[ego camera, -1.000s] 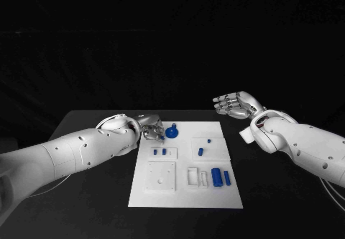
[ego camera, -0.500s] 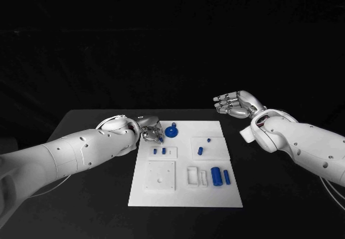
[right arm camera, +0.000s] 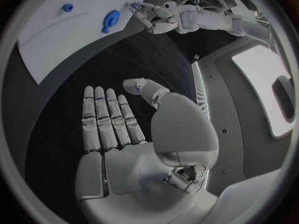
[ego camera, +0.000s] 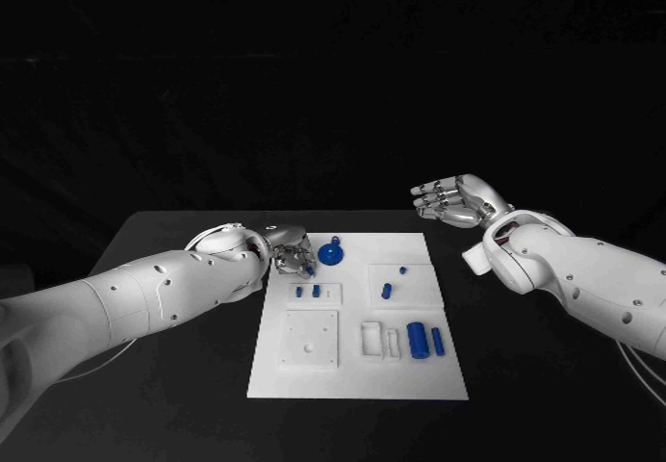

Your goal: Assemble the parts on the task board

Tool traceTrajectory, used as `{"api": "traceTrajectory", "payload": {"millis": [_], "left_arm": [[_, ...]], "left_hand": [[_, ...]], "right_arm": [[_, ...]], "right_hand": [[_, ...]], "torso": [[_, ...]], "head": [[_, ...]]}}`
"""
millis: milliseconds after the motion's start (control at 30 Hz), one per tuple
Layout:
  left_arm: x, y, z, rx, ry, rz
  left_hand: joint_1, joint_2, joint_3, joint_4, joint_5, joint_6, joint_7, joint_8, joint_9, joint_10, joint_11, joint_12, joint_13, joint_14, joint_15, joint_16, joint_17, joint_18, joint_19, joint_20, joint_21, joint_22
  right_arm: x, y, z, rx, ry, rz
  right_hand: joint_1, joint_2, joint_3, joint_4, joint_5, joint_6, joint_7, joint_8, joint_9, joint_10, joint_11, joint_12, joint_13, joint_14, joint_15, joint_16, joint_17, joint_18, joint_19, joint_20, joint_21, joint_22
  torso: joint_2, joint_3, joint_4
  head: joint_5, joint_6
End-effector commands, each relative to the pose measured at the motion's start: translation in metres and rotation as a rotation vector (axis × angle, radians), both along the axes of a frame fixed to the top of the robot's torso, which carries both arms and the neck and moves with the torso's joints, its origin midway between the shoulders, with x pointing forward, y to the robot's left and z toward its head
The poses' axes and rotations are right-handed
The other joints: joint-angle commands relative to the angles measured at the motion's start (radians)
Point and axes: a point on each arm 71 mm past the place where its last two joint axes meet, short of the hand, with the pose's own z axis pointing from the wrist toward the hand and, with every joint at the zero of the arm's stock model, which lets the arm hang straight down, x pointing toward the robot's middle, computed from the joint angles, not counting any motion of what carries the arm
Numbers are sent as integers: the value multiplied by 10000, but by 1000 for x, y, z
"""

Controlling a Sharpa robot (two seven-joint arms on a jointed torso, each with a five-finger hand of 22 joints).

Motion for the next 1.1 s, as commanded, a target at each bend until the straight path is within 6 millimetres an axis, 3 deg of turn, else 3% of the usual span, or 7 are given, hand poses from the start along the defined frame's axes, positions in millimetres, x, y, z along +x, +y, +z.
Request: {"api": "traceTrajectory", "payload": {"millis": [33, 1100], "left_arm": [[-3, -5, -4, 69, 259, -151], [-4, -7, -7, 248, 428, -225]], "left_hand": [[-13, 99, -62, 4, 38, 84, -26, 27, 18, 19, -13, -33, 11, 70, -14, -24, 14, 12, 33, 14, 3, 212], [12, 114, -75, -101, 51, 82, -16, 26, 16, 27, -9, -32, 11, 41, -9, -32, 26, 17, -17, 16, 36, 223]], "right_arm": [[0, 2, 0, 8, -11, 165], [0, 2, 0, 7, 0, 164]], "right_hand": [[-33, 45, 68, -17, 68, -59, -1, -19, -11, -44, 12, -15, -14, -63, 8, -35, -15, 129, -49, -21, 11, -12], [-33, 45, 68, -17, 68, -59, -1, -19, -11, -44, 12, -15, -14, -63, 8, -35, -15, 129, -49, -21, 11, -12]], "torso": [[-1, -2, 5], [0, 0, 4]], "head": [[-3, -10], [-6, -68]]}}
